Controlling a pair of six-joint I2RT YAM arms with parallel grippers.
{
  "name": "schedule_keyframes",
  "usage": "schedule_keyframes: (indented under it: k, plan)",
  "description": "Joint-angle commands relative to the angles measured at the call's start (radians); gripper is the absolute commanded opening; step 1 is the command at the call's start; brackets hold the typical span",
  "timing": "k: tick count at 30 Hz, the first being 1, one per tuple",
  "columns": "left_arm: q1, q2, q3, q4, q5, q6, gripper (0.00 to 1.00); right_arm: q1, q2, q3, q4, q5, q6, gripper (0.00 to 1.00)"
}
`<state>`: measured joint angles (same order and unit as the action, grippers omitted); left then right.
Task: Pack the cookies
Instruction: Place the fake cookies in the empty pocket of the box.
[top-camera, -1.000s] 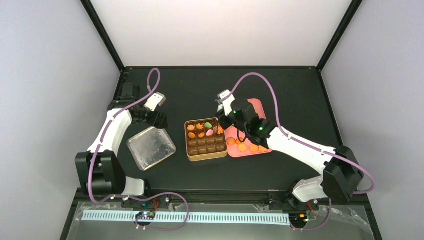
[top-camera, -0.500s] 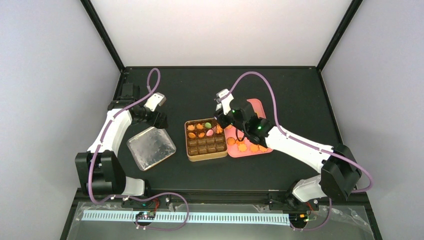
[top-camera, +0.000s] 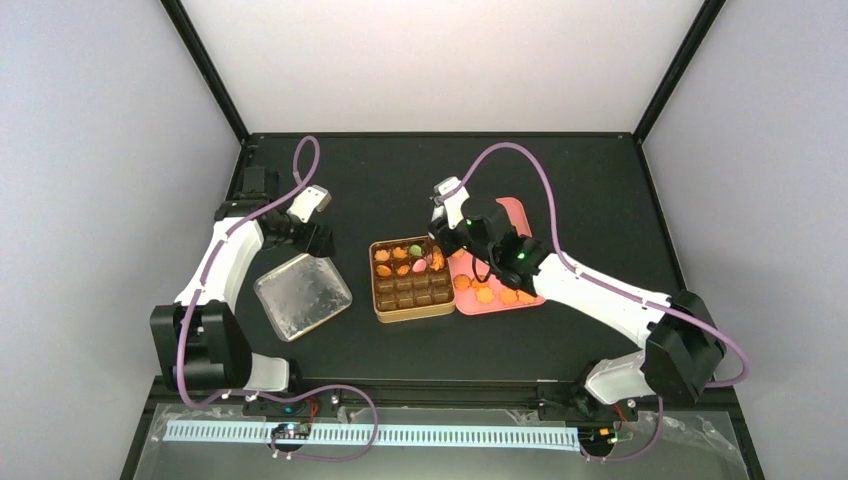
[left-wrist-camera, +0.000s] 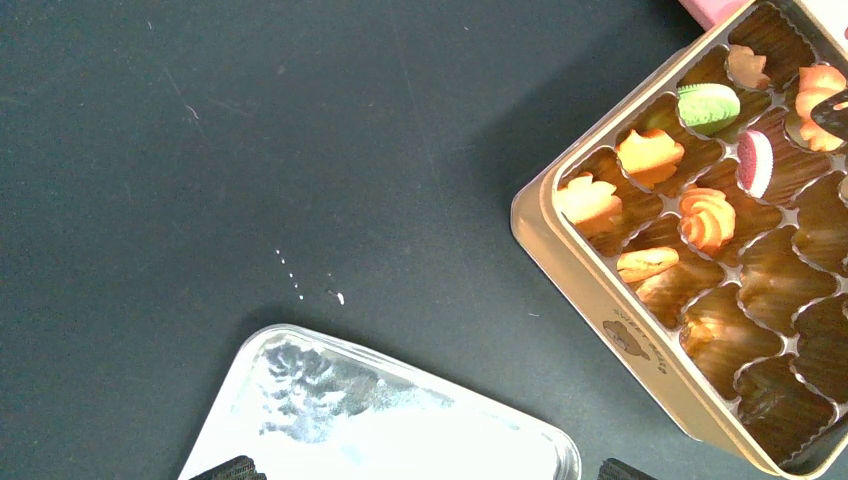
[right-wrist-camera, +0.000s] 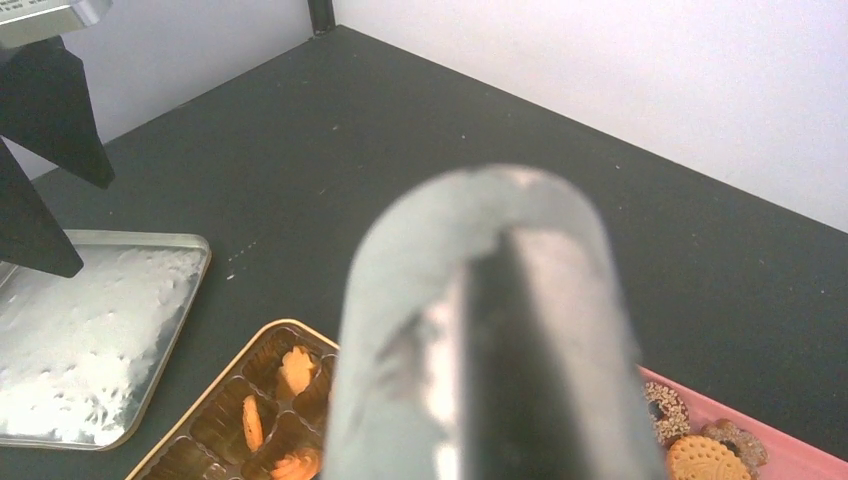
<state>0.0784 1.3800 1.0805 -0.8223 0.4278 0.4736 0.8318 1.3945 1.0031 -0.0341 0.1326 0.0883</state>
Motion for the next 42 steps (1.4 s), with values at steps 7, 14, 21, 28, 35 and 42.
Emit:
schedule_keyframes:
  k: [7,14,21,28,35,42]
  plan:
    - [0.008,-0.021,0.044,-0.002,0.02,0.005,0.89,0.008,-0.014,0.041,0.036,0.018,0.007,0.36]
    - [0.011,-0.024,0.051,-0.005,0.017,0.01,0.89,0.021,0.037,0.073,0.031,0.006,-0.009,0.35]
    - [0.015,-0.018,0.059,-0.008,0.02,0.01,0.89,0.058,0.065,0.085,-0.003,0.061,-0.056,0.35]
    - [0.017,-0.016,0.065,-0.008,0.026,0.008,0.89,0.065,0.043,0.068,-0.021,0.129,-0.079,0.34]
    - [0.016,-0.016,0.063,-0.007,0.027,0.007,0.89,0.065,-0.007,0.039,-0.025,0.183,-0.09,0.33]
    - [0.017,-0.018,0.06,-0.009,0.029,0.008,0.89,0.064,-0.033,0.022,-0.029,0.192,-0.084,0.32]
